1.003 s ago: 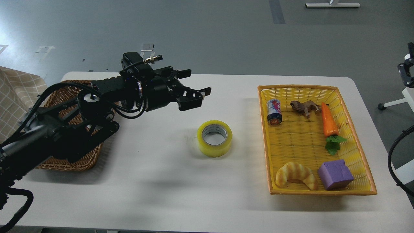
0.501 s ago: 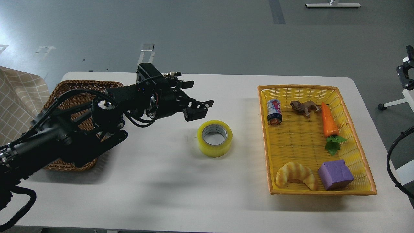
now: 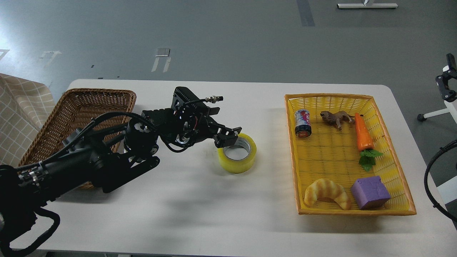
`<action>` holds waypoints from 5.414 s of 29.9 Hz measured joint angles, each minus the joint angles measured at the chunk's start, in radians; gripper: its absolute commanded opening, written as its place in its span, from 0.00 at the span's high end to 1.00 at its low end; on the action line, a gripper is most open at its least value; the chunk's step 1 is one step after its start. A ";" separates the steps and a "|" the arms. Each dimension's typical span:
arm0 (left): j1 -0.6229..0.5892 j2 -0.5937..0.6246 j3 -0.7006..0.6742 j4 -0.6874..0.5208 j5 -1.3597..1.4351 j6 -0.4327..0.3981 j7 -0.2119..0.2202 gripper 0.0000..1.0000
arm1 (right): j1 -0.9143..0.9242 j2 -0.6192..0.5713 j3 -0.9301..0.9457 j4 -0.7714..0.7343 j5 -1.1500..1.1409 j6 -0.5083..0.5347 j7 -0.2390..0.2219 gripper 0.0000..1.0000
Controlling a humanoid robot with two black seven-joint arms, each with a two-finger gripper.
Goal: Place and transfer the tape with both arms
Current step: 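Reach the left gripper toward the tape roll on the table, then grasp the tape roll with the left gripper, then lift the tape roll and move it over the wicker basket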
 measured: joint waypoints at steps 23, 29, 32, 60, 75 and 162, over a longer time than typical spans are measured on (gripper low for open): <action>0.012 -0.047 0.037 0.077 -0.001 0.001 0.013 0.19 | 0.000 0.012 0.000 0.000 0.000 0.000 0.000 0.00; 0.010 -0.047 0.073 0.078 -0.001 0.002 0.013 0.22 | -0.001 0.013 -0.001 0.000 0.000 0.000 0.000 0.00; 0.010 -0.045 0.076 0.078 -0.001 0.002 0.013 0.22 | -0.001 0.018 -0.001 0.000 0.000 0.000 0.000 0.00; 0.014 -0.060 0.077 0.107 -0.004 0.002 0.026 0.38 | 0.000 0.022 0.000 0.001 0.000 0.000 0.000 0.00; 0.013 -0.069 0.112 0.109 -0.012 0.002 0.026 0.71 | 0.000 0.022 0.000 0.001 0.000 0.000 0.000 0.00; -0.047 0.749 0.220 0.217 -0.323 0.085 -0.279 1.00 | -0.003 0.067 0.000 0.000 0.000 0.000 0.000 0.00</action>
